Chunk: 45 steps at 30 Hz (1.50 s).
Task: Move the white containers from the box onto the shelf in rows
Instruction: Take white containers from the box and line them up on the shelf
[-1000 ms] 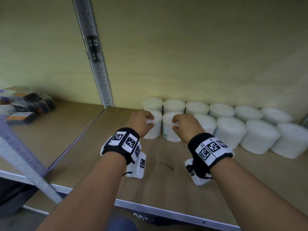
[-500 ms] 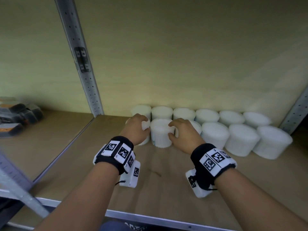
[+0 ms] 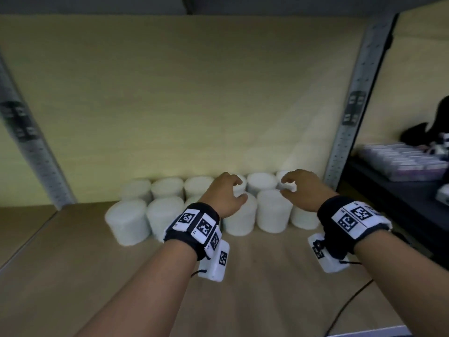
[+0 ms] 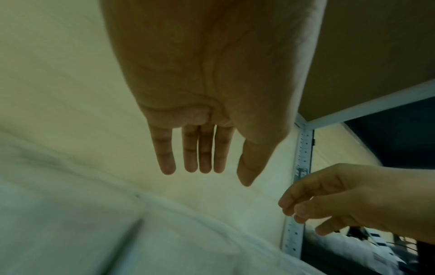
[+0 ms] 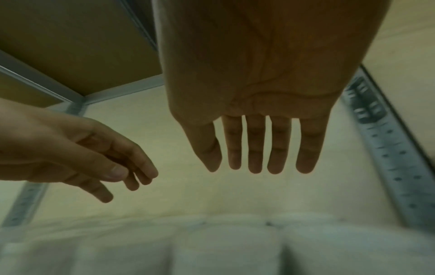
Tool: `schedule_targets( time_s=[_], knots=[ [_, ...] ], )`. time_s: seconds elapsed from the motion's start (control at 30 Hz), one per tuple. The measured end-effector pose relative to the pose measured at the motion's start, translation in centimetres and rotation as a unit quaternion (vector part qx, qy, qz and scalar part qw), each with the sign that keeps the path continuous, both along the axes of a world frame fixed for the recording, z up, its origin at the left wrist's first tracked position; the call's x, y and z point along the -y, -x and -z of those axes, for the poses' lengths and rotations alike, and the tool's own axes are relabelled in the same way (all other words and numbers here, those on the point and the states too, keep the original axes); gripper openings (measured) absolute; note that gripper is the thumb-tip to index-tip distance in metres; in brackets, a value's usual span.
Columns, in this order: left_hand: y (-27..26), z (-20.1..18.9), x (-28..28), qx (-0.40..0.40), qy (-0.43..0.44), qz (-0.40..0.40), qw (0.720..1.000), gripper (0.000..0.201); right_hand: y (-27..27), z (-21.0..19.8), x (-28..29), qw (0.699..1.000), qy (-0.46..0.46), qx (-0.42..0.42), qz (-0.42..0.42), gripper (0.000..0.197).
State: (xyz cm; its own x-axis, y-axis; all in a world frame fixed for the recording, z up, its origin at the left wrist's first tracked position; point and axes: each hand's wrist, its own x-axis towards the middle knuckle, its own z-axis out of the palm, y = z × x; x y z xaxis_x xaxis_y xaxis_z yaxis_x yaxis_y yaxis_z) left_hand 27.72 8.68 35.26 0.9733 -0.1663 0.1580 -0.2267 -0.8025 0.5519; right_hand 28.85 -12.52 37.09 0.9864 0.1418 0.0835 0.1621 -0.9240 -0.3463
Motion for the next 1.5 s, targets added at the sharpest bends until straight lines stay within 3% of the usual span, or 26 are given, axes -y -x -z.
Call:
schedule_targets(
  time_s=[0.17,0.4,1.0,1.5],
  knots=[
    [-2.0,1.0,5.5,-0.036,-0.032,0.034,0.998,0.051,-1.6,0.4,5.3,0.998,0.011,-0.034,0.051,0.037],
    [-4.2,2.6,9.6,-0.055,-0.099,0.03,0.993,0.056,-3.6,3.1,7.3,0.993,0.035,-0.083,0.075,0.051],
    [-4.8,4.1,9.7,-0.03,-0.117,0.025,0.992,0.054,-4.4,3.8,6.7,0.991,0.094,-0.071,0.063,0.051],
    [-4.8,4.4,9.7,-0.019,-0.104,0.024,0.994,0.052,-4.7,3.8,6.6,0.99,0.067,-0.114,0.046,0.048]
  ],
)
